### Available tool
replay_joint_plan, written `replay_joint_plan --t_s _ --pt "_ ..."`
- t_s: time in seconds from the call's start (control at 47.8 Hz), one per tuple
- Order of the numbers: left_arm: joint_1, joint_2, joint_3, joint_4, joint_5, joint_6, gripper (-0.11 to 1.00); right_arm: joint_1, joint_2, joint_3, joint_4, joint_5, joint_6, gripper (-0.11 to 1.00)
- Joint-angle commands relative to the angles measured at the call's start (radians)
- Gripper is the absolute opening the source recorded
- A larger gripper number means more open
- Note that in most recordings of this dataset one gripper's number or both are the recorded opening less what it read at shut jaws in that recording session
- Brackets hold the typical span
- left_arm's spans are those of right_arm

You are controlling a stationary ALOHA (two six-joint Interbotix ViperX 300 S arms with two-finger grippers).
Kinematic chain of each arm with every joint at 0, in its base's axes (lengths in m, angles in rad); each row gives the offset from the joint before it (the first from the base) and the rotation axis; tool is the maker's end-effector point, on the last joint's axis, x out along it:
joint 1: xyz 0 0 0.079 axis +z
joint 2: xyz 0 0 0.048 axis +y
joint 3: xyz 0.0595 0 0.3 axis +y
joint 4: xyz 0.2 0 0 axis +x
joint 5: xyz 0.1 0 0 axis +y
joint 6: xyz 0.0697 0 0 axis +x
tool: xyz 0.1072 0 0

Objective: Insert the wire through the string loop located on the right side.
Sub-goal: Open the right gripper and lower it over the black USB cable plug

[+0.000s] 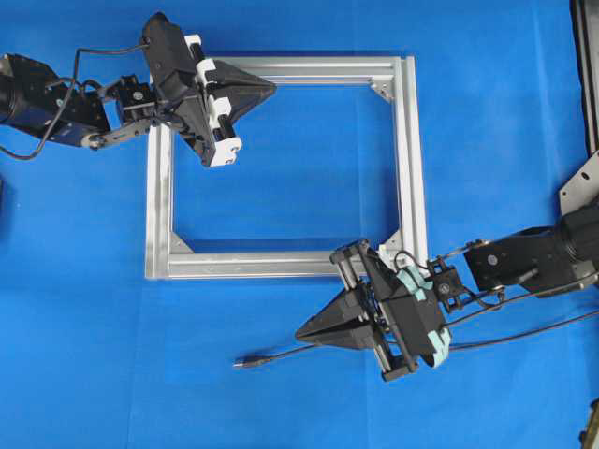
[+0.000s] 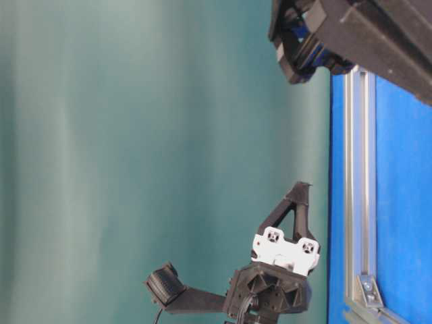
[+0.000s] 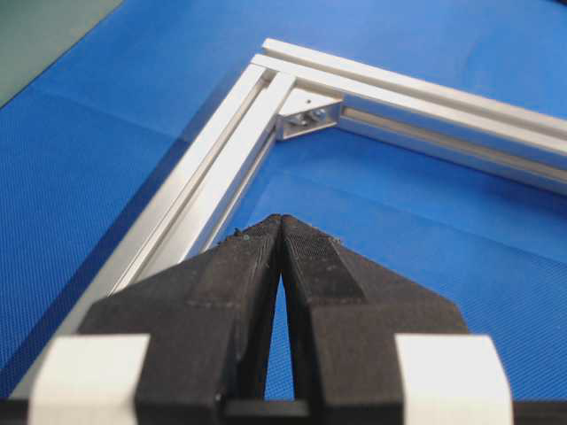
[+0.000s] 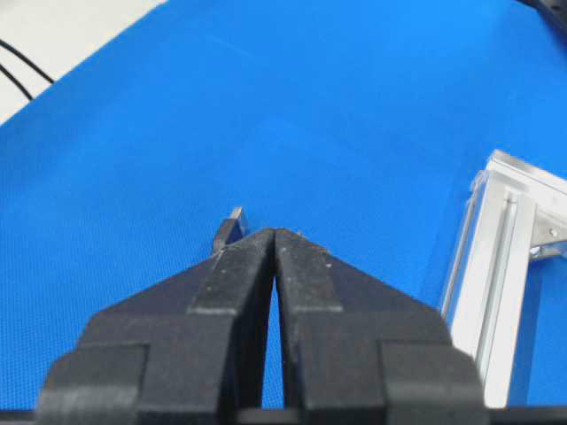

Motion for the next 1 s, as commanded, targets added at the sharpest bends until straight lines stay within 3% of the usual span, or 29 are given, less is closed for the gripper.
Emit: replay_joint_plan --t_s 0.0,0.126,0.544,0.69,0.921,0.983 --pt "-0.003 -0.041 -0.014 0.021 -0.005 0.006 0.0 0.02 -0.037 -0.014 0.0 -0.003 0.005 0.0" --pt "-0.005 -0.041 -0.011 0.023 -0.005 0.006 0.0 0.026 -0.04 -0.018 0.0 0.028 0.006 -0.06" --pt "-0.003 -0.046 0.002 0.023 -0.005 0.006 0.0 0.034 -0.04 -0.021 0.0 0.043 0.071 -0.03" --pt "-0.003 -0.048 0.002 0.023 -0.005 0.006 0.0 0.034 -0.04 -0.021 0.005 0.054 0.074 0.18" --pt "-0.003 -0.046 0.002 0.023 -0.005 0.006 0.0 0.034 -0.04 -0.021 0.026 0.075 0.072 0.84" --pt "-0.005 -0.046 0.002 0.023 -0.005 0.006 0.0 0.034 -0.04 -0.025 0.028 0.08 0.072 0.86"
